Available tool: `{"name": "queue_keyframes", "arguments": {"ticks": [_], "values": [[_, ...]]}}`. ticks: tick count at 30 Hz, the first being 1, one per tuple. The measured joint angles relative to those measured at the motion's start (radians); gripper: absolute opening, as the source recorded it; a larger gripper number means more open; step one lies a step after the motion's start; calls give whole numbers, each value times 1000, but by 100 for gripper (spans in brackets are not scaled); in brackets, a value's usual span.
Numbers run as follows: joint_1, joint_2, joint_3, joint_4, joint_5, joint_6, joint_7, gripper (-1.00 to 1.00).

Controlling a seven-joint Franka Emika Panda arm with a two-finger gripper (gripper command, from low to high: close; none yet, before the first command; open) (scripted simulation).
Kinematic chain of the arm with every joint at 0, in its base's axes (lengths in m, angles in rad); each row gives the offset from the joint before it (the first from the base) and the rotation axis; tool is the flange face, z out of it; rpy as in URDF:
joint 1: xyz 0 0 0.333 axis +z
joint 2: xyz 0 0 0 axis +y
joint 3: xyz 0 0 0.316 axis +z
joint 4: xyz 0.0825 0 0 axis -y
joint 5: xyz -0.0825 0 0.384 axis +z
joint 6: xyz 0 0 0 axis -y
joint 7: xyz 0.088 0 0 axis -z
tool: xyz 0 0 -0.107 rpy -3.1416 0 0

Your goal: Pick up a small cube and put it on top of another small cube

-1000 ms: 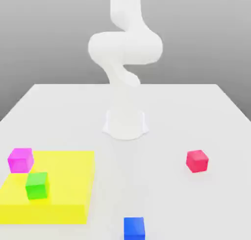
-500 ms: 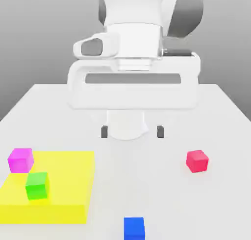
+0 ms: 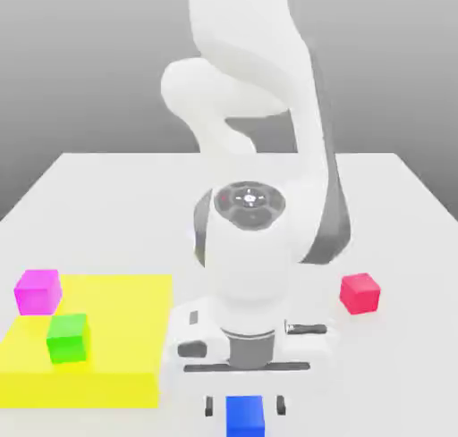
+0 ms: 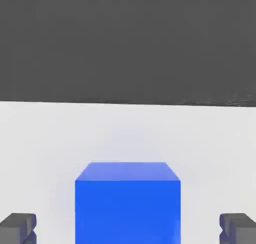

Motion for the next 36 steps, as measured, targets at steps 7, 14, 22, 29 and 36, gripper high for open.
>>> {"name": "queue_keyframes", "arguments": {"ticks": [7,14,22,29,36], "values": [[-2,-21,2,-4,-1,-17,1,-100],[-65,-242,-63,-61,-26,-178,-37,-100],[-328,-473,-214,-139,-74,-320,-162,-100],[-445,-585,-326,-204,-34,-376,-309,-100],[-440,-475,-338,-231,19,-244,-354,100]]}}
